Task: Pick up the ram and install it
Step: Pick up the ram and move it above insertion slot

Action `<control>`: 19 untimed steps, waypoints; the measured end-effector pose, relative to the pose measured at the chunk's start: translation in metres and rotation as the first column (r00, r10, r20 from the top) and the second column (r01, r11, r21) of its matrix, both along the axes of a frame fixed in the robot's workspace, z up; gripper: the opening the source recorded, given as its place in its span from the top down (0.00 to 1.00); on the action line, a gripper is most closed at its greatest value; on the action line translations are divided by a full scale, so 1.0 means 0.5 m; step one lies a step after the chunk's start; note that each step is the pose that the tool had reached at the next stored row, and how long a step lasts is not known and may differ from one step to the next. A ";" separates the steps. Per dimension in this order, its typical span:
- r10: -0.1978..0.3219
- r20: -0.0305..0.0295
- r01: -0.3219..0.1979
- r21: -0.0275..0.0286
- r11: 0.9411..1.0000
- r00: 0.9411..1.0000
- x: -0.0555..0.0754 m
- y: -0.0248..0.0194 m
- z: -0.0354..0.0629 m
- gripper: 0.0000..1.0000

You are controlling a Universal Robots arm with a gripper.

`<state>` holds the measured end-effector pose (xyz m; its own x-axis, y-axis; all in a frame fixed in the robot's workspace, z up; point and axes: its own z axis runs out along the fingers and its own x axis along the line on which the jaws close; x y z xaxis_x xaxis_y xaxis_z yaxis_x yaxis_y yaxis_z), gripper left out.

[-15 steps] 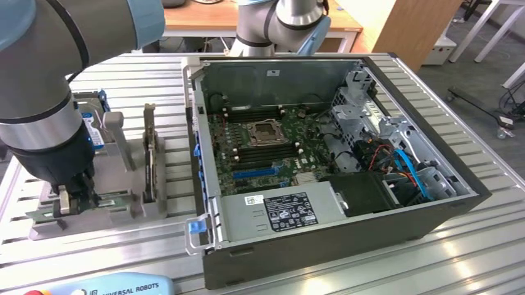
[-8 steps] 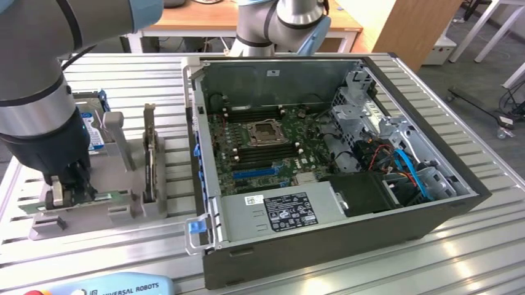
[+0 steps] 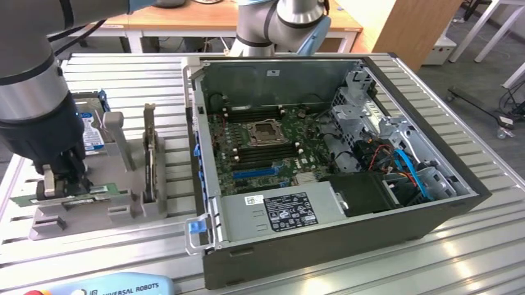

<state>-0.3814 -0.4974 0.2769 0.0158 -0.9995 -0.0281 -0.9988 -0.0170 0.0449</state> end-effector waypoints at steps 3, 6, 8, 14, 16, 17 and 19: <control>-0.003 0.000 0.003 0.000 1.000 1.000 0.000 0.0000 0.016 0.88; -0.005 0.000 0.005 0.000 1.000 1.000 0.000 -0.0001 0.035 0.88; -0.006 0.000 0.006 0.000 1.000 1.000 0.000 0.0000 0.048 0.88; -0.010 0.000 0.010 0.000 1.000 1.000 0.001 0.0000 0.088 0.88; -0.011 0.000 0.011 0.000 1.000 1.000 0.001 0.0000 0.100 0.88; -0.012 0.000 0.012 0.000 1.000 1.000 0.002 0.0000 0.105 0.88; -0.013 0.000 0.013 0.000 1.000 1.000 0.002 0.0000 0.116 0.88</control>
